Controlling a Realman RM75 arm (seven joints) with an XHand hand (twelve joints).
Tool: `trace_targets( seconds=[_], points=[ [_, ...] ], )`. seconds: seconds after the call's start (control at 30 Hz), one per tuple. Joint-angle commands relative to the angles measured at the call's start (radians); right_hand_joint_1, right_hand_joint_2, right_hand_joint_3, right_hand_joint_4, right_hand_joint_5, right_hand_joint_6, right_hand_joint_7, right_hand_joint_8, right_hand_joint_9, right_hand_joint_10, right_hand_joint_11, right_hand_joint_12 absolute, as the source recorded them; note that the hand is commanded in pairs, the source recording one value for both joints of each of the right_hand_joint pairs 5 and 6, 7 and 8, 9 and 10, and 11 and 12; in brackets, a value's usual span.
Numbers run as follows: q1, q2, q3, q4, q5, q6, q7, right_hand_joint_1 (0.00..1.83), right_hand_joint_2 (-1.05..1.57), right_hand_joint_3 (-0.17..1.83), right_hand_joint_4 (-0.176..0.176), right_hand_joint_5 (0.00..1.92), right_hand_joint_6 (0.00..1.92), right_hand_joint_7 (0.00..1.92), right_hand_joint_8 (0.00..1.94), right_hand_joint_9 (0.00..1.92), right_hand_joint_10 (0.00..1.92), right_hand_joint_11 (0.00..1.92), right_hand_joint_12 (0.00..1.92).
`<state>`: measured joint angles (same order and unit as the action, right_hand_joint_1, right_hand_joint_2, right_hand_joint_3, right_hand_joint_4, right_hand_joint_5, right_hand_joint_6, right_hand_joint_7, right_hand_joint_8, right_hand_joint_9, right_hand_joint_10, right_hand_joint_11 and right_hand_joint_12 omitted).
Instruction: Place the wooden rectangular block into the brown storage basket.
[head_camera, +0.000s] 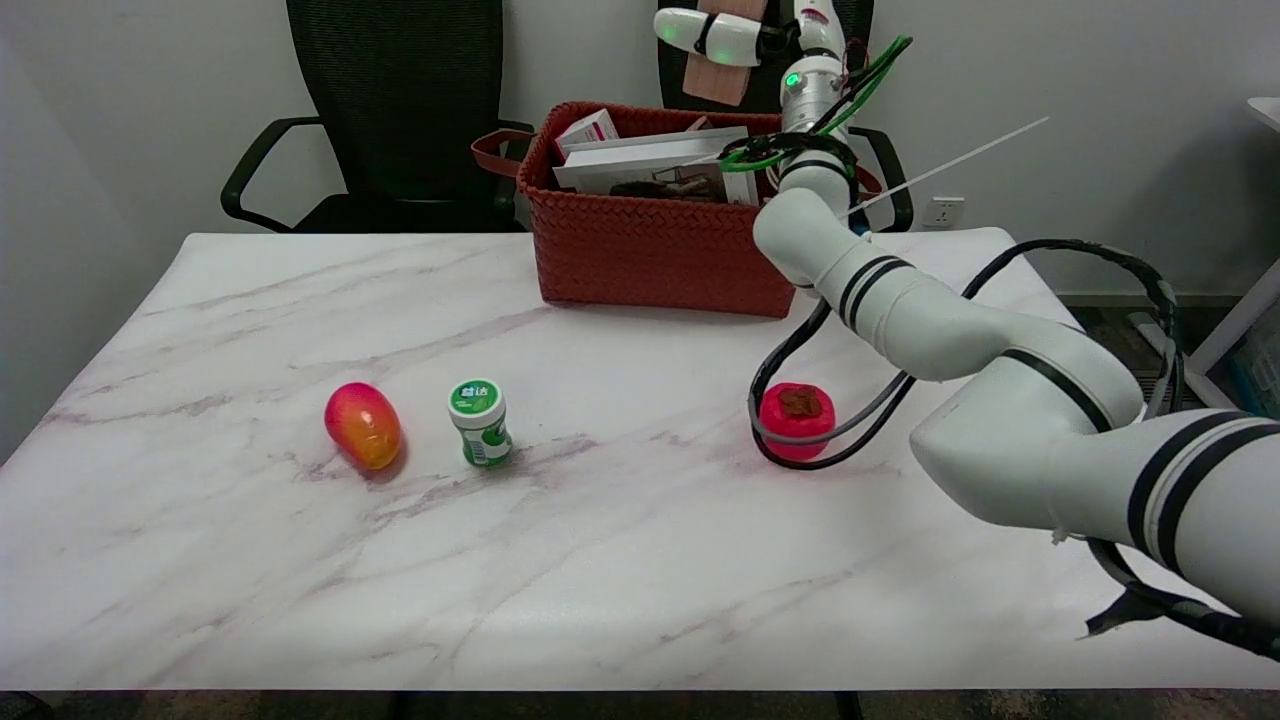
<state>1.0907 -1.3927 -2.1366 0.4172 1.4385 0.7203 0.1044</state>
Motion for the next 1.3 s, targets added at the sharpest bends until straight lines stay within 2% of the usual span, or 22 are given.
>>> trace_targets(
  seconds=[0.03,0.5,0.8,0.93,1.0,1.1,1.17,1.23,1.27,1.3],
  points=[
    [0.075,0.027,0.010,-0.225,-0.005,-0.065,-0.006,0.92,0.64,-0.02,0.000,1.14,1.14,1.53,1.53,1.28,1.28,0.90,0.90],
    [0.080,0.035,0.008,-0.271,0.002,-0.116,-0.006,0.79,0.82,-0.17,0.000,1.14,1.14,1.48,1.48,1.13,1.13,0.76,0.76],
    [0.079,0.030,0.008,-0.271,0.003,-0.164,-0.006,0.74,0.90,-0.17,0.000,1.19,1.19,1.45,1.45,1.06,1.06,0.72,0.72],
    [0.069,0.028,0.008,-0.271,0.003,-0.169,-0.006,0.74,0.89,-0.17,0.000,1.12,1.12,1.40,1.40,0.92,0.92,0.59,0.59],
    [0.059,0.027,0.008,-0.271,0.003,-0.170,-0.006,0.74,0.89,-0.17,0.000,1.06,1.06,1.36,1.36,0.84,0.84,0.50,0.50],
    [0.046,0.024,0.008,-0.268,0.003,-0.173,-0.006,0.74,0.87,-0.17,0.000,0.84,0.84,1.11,1.11,0.66,0.66,0.27,0.27],
    [0.033,0.023,0.010,-0.262,0.004,-0.179,-0.006,0.74,0.84,-0.17,0.000,0.60,0.60,0.88,0.88,0.54,0.54,0.14,0.14],
    [0.025,0.023,0.010,-0.260,0.005,-0.183,-0.001,0.75,0.81,-0.17,0.000,0.36,0.36,0.80,0.80,0.50,0.50,0.10,0.10],
    [0.020,0.023,0.010,-0.259,0.005,-0.184,0.002,0.75,0.79,-0.17,0.000,0.14,0.14,0.73,0.73,0.48,0.48,0.07,0.07],
    [0.017,0.023,0.010,-0.258,0.005,-0.184,0.002,0.75,0.77,-0.17,0.000,0.06,0.06,0.68,0.68,0.46,0.46,0.07,0.07]
  ],
)
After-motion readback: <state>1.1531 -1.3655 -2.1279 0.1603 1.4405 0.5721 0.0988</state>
